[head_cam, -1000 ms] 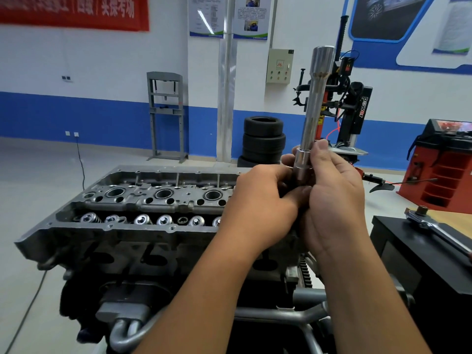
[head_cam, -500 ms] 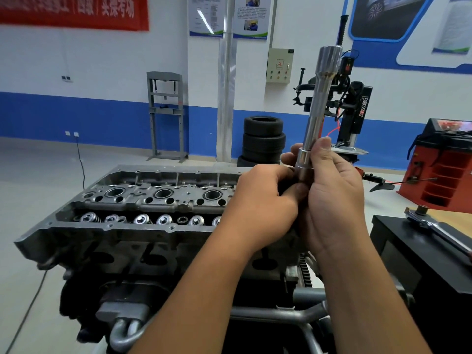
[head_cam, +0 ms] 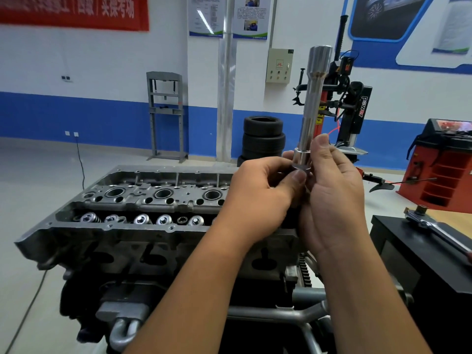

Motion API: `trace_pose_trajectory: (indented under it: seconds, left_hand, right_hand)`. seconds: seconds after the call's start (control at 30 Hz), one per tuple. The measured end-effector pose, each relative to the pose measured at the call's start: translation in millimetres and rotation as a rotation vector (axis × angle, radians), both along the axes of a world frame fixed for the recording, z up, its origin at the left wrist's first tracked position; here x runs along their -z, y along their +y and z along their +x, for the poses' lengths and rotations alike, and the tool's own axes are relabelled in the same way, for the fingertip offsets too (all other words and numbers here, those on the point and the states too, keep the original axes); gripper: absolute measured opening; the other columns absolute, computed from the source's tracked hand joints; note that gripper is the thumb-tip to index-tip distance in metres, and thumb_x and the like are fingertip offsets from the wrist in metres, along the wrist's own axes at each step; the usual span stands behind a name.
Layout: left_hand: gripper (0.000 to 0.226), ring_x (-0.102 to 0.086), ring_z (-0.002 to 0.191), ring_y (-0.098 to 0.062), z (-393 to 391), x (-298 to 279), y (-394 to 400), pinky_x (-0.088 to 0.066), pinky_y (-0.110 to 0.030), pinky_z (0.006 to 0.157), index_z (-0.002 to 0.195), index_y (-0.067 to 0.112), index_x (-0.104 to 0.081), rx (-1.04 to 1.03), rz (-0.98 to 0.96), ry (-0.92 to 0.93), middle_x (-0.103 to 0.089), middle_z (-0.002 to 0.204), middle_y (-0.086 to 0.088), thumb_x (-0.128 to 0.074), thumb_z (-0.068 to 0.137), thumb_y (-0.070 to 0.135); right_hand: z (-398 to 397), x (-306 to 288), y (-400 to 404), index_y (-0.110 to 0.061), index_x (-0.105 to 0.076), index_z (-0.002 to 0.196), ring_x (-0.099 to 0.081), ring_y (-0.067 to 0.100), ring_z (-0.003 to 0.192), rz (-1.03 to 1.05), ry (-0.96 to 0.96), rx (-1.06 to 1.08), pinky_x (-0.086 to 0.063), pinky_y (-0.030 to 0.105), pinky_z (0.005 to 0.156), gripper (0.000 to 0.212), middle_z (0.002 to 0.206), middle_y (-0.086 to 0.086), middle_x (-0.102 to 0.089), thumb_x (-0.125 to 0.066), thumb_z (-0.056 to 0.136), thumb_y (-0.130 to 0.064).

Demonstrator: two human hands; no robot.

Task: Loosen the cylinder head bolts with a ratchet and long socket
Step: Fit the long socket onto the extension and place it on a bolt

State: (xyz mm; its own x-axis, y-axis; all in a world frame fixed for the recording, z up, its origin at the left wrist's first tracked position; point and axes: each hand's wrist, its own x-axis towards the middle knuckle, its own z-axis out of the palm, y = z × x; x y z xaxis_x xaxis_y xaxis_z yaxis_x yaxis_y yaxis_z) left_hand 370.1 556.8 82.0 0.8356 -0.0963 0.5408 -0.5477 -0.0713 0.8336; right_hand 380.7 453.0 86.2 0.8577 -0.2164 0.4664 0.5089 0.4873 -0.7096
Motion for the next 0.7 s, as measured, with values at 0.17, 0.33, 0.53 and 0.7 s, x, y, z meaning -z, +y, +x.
trace_pose_trajectory:
  seconds: [0.17,0.33,0.53,0.7]
  left_hand:
    - [0.007,-0.076,0.071,-0.007,4.8,3.6,1.9,-0.056,-0.016,0.058,0.094,0.021,-0.078,-0.050,-0.009,0.010,-0.080,0.082,0.001,-0.083,0.089,0.022]
    - [0.016,-0.076,0.087,-0.007,8.7,6.7,2.9,-0.060,-0.025,0.076,0.112,0.020,-0.080,0.021,0.049,-0.044,-0.080,0.092,0.005,-0.071,0.100,0.022]
    - [0.023,-0.052,0.049,-0.001,2.0,1.3,5.4,-0.045,-0.017,0.050,0.118,0.011,-0.073,0.096,0.146,-0.001,-0.064,0.076,0.000,-0.052,0.110,0.016]
    - [0.026,-0.052,0.050,-0.013,-0.8,-0.8,5.7,-0.047,-0.023,0.047,0.118,0.008,-0.072,0.102,0.101,0.022,-0.065,0.094,-0.031,-0.048,0.112,0.018]
  right_hand:
    - [-4.2,-0.6,-0.6,-0.010,-0.068,0.089,-0.072,0.028,0.083,-0.027,-0.010,0.006,-0.059,0.063,0.090,0.036,0.088,0.012,-0.074,-0.079,0.070,-0.039]
    - [-0.6,-0.1,0.7,-0.008,-0.071,0.081,-0.068,0.027,0.081,-0.023,0.027,0.037,-0.058,0.056,0.092,0.029,0.080,0.011,-0.072,-0.062,0.099,-0.029]
    - [-3.2,-1.5,-2.4,-0.012,-0.068,0.078,-0.067,0.020,0.076,-0.071,-0.016,0.021,-0.060,0.042,0.079,0.045,0.080,0.009,-0.068,-0.085,0.058,-0.049]
    - [-0.8,1.4,-1.0,-0.007,-0.070,0.080,-0.063,0.033,0.079,-0.082,0.041,0.061,-0.058,0.057,0.075,0.048,0.082,0.018,-0.062,-0.068,0.078,-0.056]
